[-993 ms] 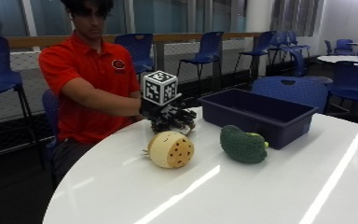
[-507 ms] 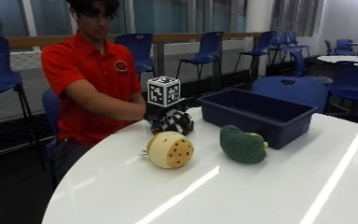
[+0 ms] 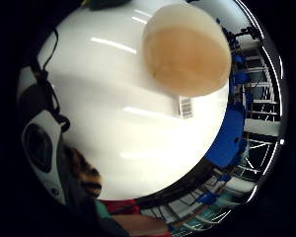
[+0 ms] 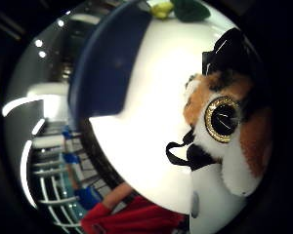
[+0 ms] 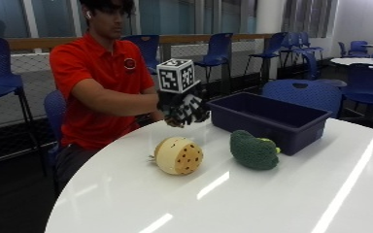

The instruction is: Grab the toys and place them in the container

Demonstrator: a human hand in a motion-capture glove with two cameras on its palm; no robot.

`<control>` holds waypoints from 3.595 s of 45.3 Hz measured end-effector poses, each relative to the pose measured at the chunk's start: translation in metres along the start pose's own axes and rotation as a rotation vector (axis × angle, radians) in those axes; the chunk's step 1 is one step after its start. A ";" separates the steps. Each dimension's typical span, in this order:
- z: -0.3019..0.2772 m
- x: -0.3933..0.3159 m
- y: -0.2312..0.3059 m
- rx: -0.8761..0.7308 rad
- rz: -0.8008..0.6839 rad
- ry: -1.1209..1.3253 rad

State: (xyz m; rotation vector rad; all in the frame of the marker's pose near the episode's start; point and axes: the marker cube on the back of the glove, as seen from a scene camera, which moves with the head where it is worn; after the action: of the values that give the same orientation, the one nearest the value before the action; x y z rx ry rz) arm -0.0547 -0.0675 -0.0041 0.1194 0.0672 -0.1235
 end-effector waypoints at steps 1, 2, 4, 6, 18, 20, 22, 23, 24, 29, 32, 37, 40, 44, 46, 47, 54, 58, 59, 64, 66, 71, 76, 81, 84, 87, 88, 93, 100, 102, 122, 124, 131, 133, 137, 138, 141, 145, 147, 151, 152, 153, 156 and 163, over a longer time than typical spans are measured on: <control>-0.008 -0.003 -0.004 0.005 -0.002 -0.011; -0.017 -0.007 -0.008 0.010 -0.006 -0.021; -0.034 -0.017 -0.018 0.020 -0.018 -0.038; -0.050 -0.029 -0.031 0.032 -0.036 -0.045; -0.113 -0.120 -0.120 0.093 -0.155 0.021; -0.117 -0.139 -0.135 0.086 -0.166 -0.005; -0.119 -0.159 -0.149 0.081 -0.184 -0.032; -0.119 -0.167 -0.155 0.081 -0.187 -0.038; -0.118 -0.175 -0.161 0.083 -0.187 -0.039; -0.099 -0.208 -0.178 0.099 -0.232 0.010; -0.084 -0.202 -0.182 0.113 -0.341 0.163; -0.072 -0.211 -0.177 0.041 -0.310 0.114; -0.071 -0.217 -0.171 -0.032 -0.279 0.004; -0.067 -0.191 -0.164 -0.052 -0.312 0.142; -0.067 -0.170 -0.158 -0.045 -0.338 0.197; -0.069 -0.159 -0.155 -0.036 -0.337 0.208; -0.073 -0.081 -0.132 0.012 -0.110 0.110; -0.070 -0.029 -0.116 -0.025 -0.003 0.041; -0.069 -0.019 -0.113 -0.031 0.013 0.033; -0.057 0.041 -0.090 -0.048 0.104 0.062; -0.053 0.059 -0.082 -0.054 0.139 0.084; -0.044 0.095 -0.069 -0.071 0.206 0.101; -0.033 0.119 -0.059 -0.090 0.244 0.102; -0.023 0.135 -0.054 -0.113 0.276 0.123; -0.019 0.140 -0.053 -0.123 0.283 0.123; -0.012 0.147 -0.054 -0.141 0.303 0.131; -0.010 0.149 -0.055 -0.149 0.309 0.136; 0.010 0.157 -0.058 -0.189 0.332 0.124; 0.024 0.157 -0.061 -0.149 0.348 0.131; 0.024 0.157 -0.062 -0.110 0.344 0.139; -0.017 0.174 -0.084 -0.039 0.345 0.094; -0.023 0.169 -0.087 -0.033 0.340 0.080; -0.049 0.125 -0.106 0.022 0.271 0.058; -0.057 0.106 -0.113 0.041 0.238 0.053; -0.073 0.063 -0.126 0.067 0.162 -0.004; -0.077 0.052 -0.130 0.068 0.143 -0.028; -0.089 0.018 -0.140 0.064 0.094 -0.081; -0.106 -0.032 -0.155 0.074 0.027 -0.075; -0.113 -0.052 -0.161 0.083 -0.008 -0.068; -0.124 -0.096 -0.168 0.100 -0.085 -0.061; -0.126 -0.108 -0.169 0.103 -0.104 -0.061; -0.128 -0.119 -0.171 0.106 -0.120 -0.060; -0.129 -0.146 -0.176 0.112 -0.143 -0.043; -0.113 -0.190 -0.178 0.101 -0.215 0.011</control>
State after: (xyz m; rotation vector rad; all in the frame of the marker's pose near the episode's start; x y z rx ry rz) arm -0.2717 -0.2059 -0.1227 0.2133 0.0852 -0.3414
